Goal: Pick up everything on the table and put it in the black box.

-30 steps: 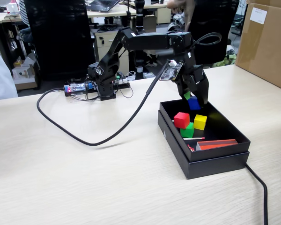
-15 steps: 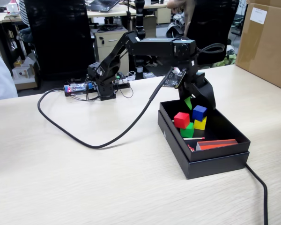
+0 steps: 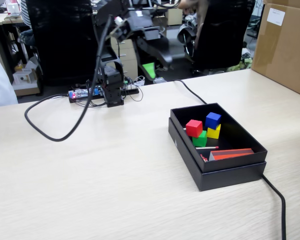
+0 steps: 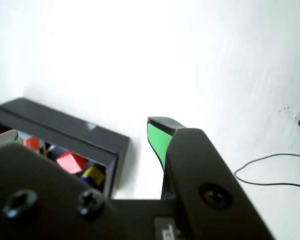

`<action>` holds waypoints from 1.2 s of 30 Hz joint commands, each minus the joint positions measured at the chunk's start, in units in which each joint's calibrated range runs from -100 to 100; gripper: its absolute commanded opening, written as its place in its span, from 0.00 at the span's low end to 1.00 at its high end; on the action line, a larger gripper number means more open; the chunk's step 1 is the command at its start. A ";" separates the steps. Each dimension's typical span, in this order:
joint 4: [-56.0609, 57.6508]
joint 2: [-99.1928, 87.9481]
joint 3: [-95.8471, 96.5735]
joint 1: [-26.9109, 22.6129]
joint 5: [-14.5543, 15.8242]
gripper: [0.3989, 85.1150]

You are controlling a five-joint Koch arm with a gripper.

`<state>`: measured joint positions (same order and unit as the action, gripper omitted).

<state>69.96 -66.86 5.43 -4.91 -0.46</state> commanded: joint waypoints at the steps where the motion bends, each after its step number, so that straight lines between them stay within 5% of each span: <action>1: -7.02 -17.42 16.60 5.18 -1.81 0.60; 7: -20.07 -32.79 42.35 6.45 -1.76 0.61; 36: -67.41 -33.14 90.31 8.30 -2.44 0.61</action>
<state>2.36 -100.00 93.06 3.35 -2.12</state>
